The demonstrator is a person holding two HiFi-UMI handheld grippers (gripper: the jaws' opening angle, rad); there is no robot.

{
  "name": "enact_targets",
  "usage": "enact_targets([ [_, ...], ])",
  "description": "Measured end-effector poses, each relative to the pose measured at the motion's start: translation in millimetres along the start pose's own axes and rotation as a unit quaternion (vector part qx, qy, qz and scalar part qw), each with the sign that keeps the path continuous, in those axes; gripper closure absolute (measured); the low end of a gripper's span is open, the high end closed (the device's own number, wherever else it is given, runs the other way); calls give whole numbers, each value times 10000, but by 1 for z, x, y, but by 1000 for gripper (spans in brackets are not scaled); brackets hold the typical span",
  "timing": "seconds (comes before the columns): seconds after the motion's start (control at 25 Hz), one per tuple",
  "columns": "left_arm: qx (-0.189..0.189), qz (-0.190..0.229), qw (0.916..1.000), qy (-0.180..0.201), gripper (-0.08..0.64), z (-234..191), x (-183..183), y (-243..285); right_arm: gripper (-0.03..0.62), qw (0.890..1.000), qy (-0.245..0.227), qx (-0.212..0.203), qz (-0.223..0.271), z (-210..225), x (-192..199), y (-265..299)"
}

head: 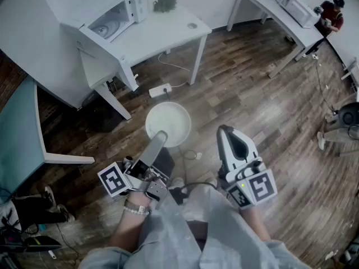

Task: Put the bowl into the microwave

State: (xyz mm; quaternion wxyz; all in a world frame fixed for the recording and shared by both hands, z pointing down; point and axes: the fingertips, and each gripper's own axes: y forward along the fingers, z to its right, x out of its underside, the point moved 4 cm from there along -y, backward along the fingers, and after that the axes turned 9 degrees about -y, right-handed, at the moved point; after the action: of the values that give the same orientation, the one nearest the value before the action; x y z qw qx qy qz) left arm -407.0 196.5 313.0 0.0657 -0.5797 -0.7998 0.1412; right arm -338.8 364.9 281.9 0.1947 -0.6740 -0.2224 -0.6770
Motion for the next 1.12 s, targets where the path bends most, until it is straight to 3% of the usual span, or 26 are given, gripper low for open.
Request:
enact_targets([
  [0.44,73,-1,10000,-7,324,2,0,-1,598,9999,33,-62,80,-1,-2,-1],
  [1.12,100,-173,9998,28,324,-6,4,5,598,9989,119,440,-56,17,9,-21],
])
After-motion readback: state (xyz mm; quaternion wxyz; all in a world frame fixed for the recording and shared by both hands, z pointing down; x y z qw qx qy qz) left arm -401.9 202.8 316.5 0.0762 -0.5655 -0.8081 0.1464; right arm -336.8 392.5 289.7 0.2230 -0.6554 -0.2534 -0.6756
